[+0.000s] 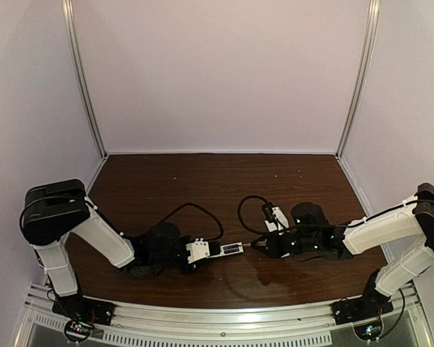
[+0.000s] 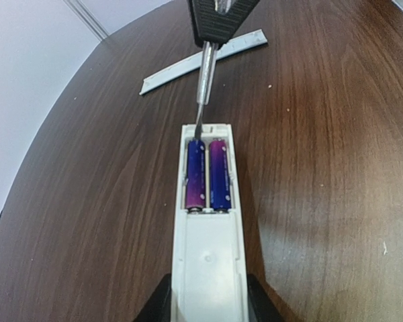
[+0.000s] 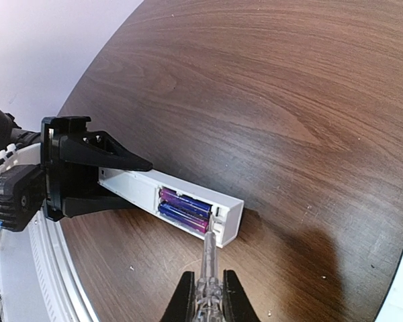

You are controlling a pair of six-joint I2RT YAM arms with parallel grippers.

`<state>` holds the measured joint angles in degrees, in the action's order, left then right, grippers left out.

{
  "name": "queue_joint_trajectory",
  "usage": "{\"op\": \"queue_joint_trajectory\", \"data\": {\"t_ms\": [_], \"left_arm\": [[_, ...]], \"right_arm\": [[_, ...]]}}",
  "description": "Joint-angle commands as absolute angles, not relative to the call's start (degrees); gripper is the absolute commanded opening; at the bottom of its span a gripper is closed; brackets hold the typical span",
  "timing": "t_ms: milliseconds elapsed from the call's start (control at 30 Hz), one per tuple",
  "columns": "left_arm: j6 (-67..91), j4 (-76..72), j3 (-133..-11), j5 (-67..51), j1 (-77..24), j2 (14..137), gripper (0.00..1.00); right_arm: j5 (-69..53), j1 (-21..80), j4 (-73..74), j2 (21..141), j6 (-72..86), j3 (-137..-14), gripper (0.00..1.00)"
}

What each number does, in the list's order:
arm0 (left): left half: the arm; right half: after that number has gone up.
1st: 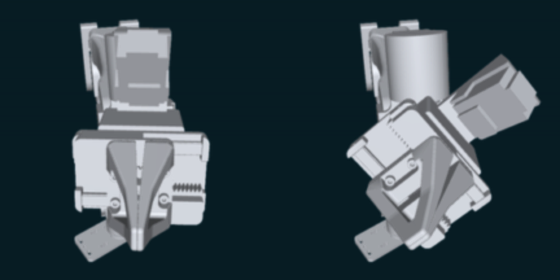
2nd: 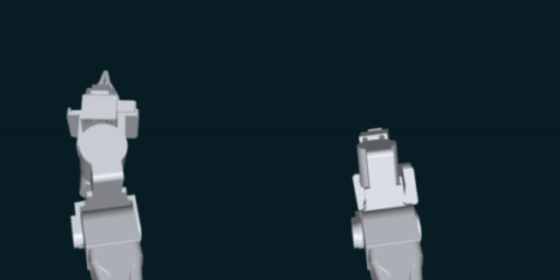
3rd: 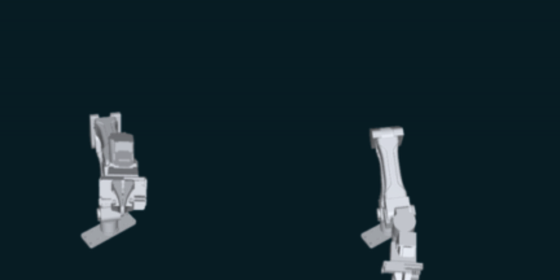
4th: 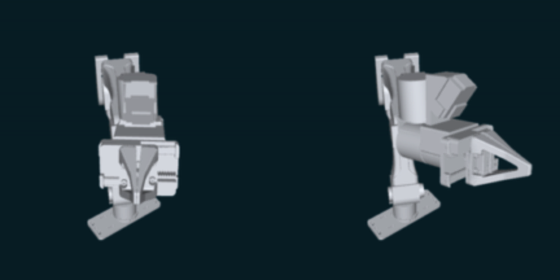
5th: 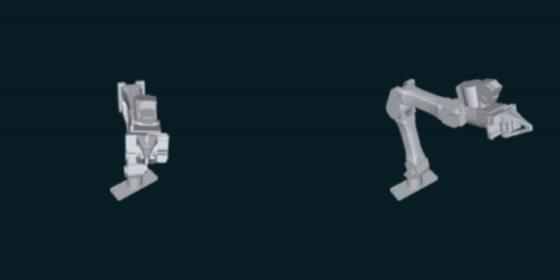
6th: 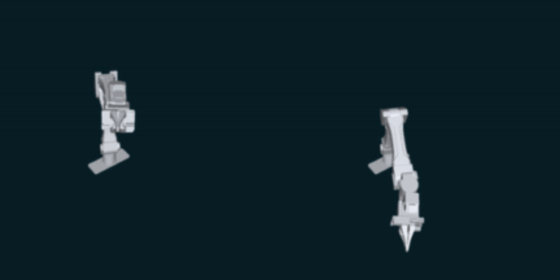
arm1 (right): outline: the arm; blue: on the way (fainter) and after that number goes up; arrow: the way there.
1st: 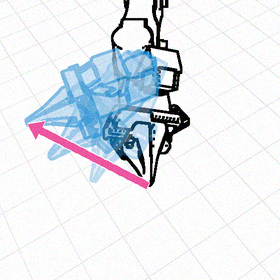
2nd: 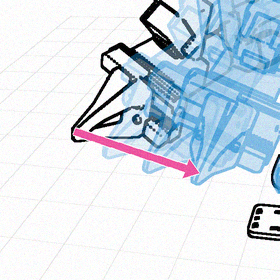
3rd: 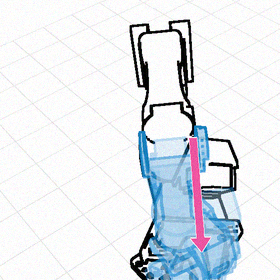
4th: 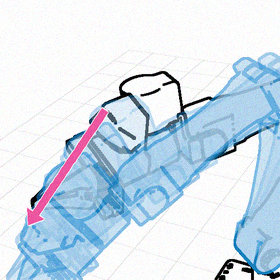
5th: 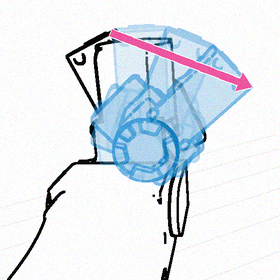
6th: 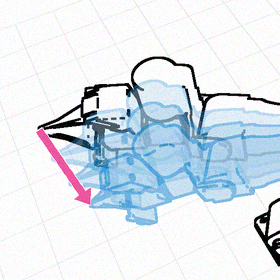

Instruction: Unload the batteries from the remote control

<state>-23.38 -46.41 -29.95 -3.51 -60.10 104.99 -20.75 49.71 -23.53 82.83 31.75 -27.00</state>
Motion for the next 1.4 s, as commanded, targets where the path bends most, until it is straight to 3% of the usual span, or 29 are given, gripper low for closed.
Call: {"op": "queue_joint_trajectory", "data": {"t_ms": [0,1367], "left_arm": [[-23.77,-48.7,-30.41,-8.99,-61.34,104.37,0.0],[-24.08,-46.89,-31.82,-7.64,-61.32,106.04,0.0]], "right_arm": [[-31.27,51.07,-30.36,83.54,34.0,-26.52,0.0],[-30.5,51.16,-26.85,79.22,36.04,-27.02,0.0]]}}
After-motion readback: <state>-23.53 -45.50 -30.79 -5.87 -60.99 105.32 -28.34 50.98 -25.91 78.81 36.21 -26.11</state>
